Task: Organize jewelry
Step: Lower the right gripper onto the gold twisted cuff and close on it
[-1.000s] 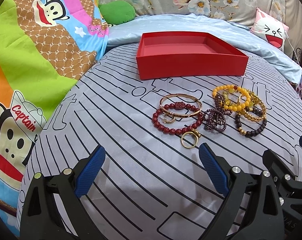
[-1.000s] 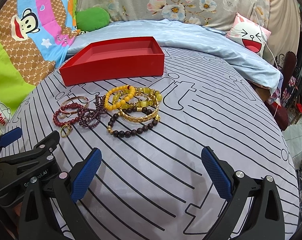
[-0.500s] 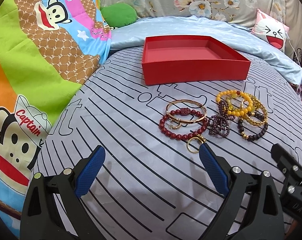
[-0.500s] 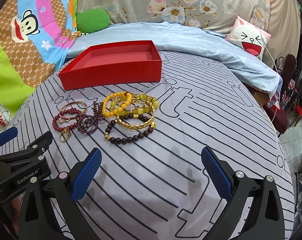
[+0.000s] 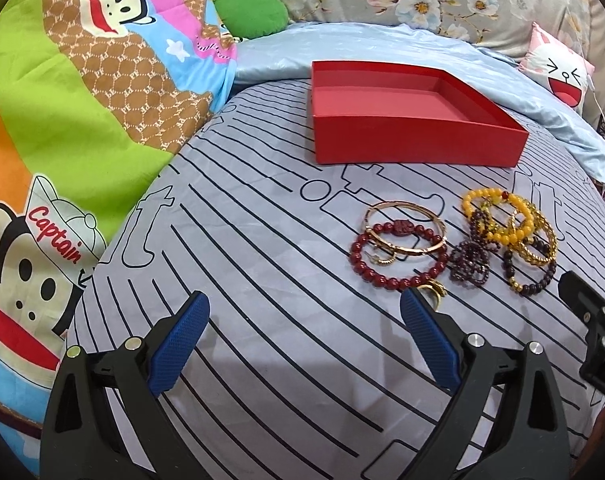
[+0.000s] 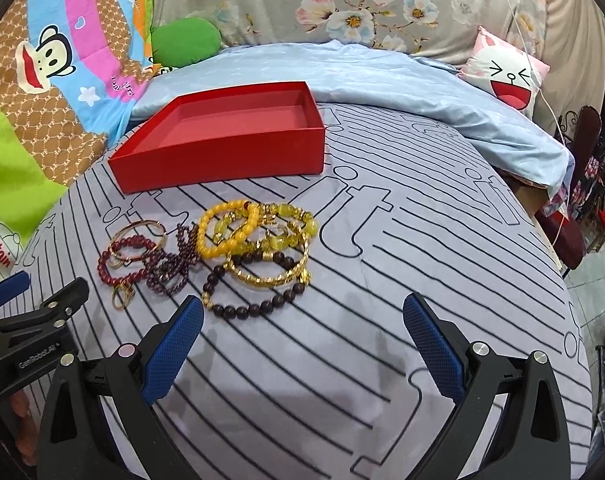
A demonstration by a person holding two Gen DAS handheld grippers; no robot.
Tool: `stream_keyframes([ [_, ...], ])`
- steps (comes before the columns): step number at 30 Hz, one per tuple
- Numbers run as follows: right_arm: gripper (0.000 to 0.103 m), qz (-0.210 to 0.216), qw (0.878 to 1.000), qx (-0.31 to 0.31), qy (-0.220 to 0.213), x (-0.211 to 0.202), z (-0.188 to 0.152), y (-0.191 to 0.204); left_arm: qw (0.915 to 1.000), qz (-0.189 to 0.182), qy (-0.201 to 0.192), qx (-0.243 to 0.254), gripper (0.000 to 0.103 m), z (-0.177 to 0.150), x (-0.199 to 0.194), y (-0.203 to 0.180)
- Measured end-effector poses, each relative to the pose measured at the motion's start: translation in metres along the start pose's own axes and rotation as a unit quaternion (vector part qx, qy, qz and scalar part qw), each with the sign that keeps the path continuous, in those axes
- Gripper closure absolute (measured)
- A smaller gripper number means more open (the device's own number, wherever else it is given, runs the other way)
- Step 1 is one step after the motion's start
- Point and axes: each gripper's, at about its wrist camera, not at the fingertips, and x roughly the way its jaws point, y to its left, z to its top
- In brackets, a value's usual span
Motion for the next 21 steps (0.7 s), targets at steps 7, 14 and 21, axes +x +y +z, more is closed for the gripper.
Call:
stream_keyframes([
  [7,0.007,0.000,1.000,0.002,0.001,0.009,0.006,-0.005,0.9996,-0.026,0.009,0.003,0.011,-0.002,0.003,-0.002],
  [14,0.008,0.008,1.000,0.006,0.010,0.015,0.007,-0.008,0.9997,-0.021,0.012,0.003,0.011,0.003,0.010,-0.006],
  [21,0.017,0.021,1.000,-0.007,0.021,0.030,0.012,0.001,0.9998,-0.018,0.005,-0.003,0.011,0.014,0.012,-0.003],
])
